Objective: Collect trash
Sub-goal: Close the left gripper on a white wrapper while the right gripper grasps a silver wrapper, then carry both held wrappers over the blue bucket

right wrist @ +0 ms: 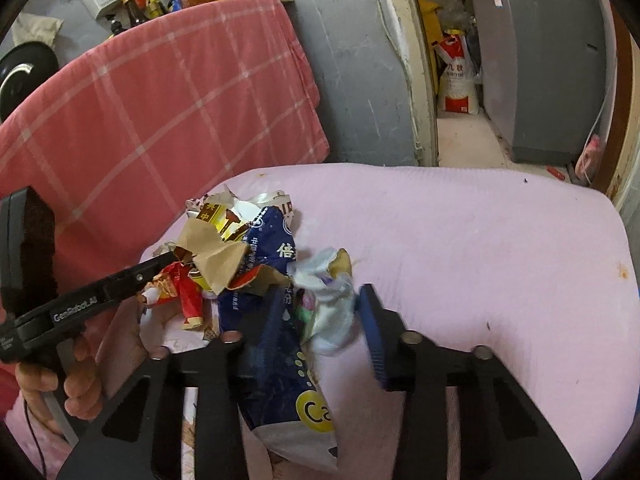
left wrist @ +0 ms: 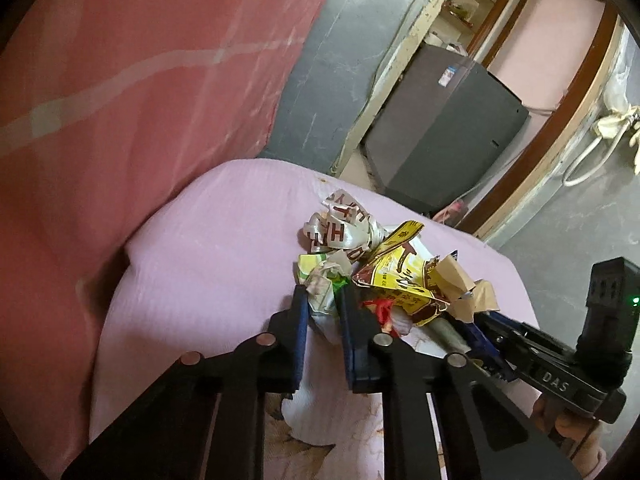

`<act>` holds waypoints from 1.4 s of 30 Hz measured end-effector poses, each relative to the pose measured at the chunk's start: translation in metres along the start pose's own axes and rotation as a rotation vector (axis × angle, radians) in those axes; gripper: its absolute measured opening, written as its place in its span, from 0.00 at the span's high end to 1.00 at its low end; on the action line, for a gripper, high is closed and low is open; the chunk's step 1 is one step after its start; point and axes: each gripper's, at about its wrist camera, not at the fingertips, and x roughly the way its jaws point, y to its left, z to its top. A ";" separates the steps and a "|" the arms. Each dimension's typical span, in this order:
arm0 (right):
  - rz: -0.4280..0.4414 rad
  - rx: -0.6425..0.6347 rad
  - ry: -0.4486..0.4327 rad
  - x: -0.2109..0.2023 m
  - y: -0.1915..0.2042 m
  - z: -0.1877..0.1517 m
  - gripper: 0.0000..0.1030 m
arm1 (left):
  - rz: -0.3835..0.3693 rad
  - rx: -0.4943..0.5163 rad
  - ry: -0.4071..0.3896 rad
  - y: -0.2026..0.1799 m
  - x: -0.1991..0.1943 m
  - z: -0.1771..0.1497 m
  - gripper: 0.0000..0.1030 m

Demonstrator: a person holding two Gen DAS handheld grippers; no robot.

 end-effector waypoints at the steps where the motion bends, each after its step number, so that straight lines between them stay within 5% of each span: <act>1: 0.000 0.006 -0.003 0.001 0.000 0.000 0.77 | 0.000 -0.004 -0.004 -0.003 0.000 0.000 0.90; 9: 0.009 0.039 -0.062 -0.016 -0.006 -0.005 0.93 | 0.016 -0.025 -0.052 -0.013 -0.017 -0.009 0.93; 18: 0.056 0.076 -0.183 -0.053 -0.015 -0.021 0.94 | 0.036 -0.020 -0.152 -0.028 -0.050 -0.026 0.94; 24: 0.063 0.057 -0.318 -0.091 -0.007 -0.030 0.93 | 0.034 0.080 -0.259 -0.061 -0.068 -0.042 0.94; 35: -0.092 -0.033 -0.613 -0.183 -0.007 -0.044 0.93 | -0.111 0.287 -0.451 -0.169 -0.081 -0.050 0.94; 42: -0.269 -0.058 -0.752 -0.245 -0.035 -0.056 0.93 | -0.260 0.378 -0.514 -0.245 -0.081 -0.057 0.94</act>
